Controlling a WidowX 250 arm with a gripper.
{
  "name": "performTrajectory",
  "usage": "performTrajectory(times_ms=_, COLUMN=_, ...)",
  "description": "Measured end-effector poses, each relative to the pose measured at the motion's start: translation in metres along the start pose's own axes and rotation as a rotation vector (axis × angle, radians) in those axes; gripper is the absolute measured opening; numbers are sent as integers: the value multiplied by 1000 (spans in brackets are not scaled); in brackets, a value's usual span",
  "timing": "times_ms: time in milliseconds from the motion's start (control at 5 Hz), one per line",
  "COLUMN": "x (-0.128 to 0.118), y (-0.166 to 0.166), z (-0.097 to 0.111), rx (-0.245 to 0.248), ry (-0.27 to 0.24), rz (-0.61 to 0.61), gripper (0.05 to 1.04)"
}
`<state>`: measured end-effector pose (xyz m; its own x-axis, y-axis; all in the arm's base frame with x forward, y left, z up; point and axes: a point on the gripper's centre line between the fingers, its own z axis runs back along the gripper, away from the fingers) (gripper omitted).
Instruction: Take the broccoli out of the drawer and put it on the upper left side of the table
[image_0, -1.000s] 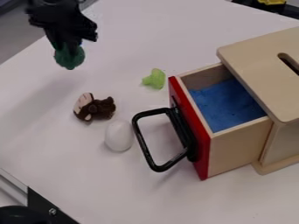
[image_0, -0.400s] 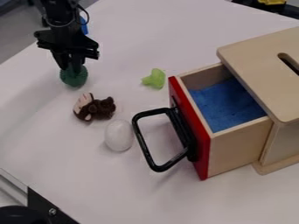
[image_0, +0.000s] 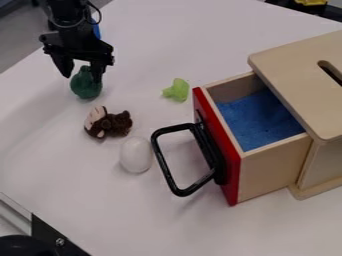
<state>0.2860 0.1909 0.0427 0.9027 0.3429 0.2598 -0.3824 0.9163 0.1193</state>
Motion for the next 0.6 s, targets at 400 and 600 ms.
performTrajectory(times_ms=400, x=9, y=14, z=48, rx=66, ry=-75, rz=17, gripper=999)
performTrajectory(times_ms=600, x=17, y=22, z=91, rx=112, ry=-179, rz=20, gripper=999)
